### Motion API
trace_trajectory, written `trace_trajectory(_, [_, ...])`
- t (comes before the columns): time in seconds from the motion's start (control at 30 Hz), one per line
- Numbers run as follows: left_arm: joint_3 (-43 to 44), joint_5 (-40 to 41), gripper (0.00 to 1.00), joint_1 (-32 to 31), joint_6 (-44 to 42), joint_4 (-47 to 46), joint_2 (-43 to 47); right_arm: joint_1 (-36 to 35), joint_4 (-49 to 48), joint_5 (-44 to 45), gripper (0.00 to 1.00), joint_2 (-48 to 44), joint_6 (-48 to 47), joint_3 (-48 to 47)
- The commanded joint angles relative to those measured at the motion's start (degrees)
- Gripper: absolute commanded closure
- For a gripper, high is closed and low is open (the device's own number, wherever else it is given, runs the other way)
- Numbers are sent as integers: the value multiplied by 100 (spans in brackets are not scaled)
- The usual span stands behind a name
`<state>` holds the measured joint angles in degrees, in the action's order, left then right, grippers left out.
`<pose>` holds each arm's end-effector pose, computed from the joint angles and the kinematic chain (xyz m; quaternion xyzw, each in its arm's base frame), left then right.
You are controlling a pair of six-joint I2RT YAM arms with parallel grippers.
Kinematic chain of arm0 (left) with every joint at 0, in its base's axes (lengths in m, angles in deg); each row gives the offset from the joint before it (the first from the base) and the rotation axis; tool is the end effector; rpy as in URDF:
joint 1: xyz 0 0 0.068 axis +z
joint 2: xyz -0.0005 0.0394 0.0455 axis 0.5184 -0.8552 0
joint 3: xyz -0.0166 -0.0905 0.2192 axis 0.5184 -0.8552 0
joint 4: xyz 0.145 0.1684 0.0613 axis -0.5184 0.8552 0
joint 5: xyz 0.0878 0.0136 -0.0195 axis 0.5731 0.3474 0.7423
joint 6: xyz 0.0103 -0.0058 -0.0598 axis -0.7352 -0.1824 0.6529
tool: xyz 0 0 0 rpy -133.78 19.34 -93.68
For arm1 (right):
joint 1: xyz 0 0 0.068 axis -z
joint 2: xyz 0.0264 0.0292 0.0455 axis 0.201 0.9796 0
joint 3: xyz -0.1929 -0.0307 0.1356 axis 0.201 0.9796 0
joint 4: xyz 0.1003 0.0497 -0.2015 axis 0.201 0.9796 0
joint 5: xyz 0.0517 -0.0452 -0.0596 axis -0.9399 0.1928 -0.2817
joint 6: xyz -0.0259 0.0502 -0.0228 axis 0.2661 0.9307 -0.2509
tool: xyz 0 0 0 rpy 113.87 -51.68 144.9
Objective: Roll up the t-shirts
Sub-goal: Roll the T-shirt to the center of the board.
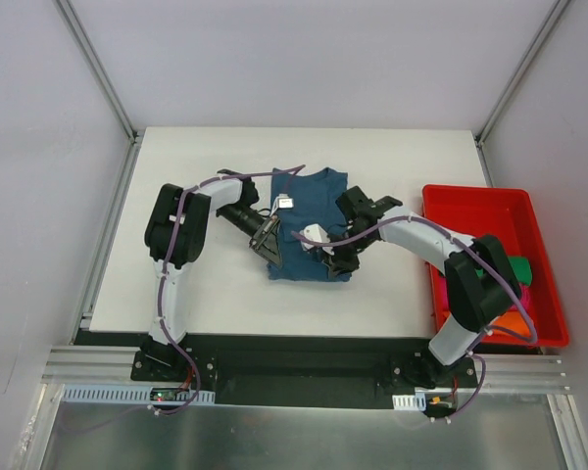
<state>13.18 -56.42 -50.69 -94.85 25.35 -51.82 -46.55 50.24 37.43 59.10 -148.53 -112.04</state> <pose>0.2998 -0.1511 0.1265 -0.3493 -0.7395 0.5755 0.0012 0.2239 0.1903 0.1849 -0.8059 0.4753 0.2379 0.2608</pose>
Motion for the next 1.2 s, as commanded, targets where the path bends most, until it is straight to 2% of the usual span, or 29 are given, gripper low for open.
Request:
trace_trajectory(0.0, [80,-695,98,224,516,103,-191,139,1374,-513,92,269,250,-168])
trace_trajectory(0.17, [273,-668,97,276,465,391,-453,436,1708,-873,93,603,671,-309])
trace_trajectory(0.5, [985,-353,95,364,368,735,-1113,947,2420,-1005,93,1543,435,-844])
trace_trajectory(0.8, [1267,-36,94,540,438,736,-1474,1219,3791,-1120,92,2923,-31,-2320])
trace_trajectory(0.93, [1320,-97,86,742,473,736,-1562,1264,4343,-997,91,3485,-49,-2892])
trace_trajectory(1.03, [1250,-1,75,812,325,745,-1388,1272,4625,-936,91,3968,240,-3454])
trace_trajectory(1.07, [1189,121,64,873,298,736,-1308,1272,4722,-926,91,4117,311,-3594])
trace_trajectory(1.1, [1145,201,10,918,280,710,-1194,1272,4801,-891,91,4232,416,-3857])
trace_trajectory(1.13, [1109,263,1,953,254,666,-906,1264,4915,-874,91,4451,530,-3973])
trace_trajectory(1.17, [970,437,1,1040,314,552,-738,1264,4977,-856,91,4540,592,-4087])
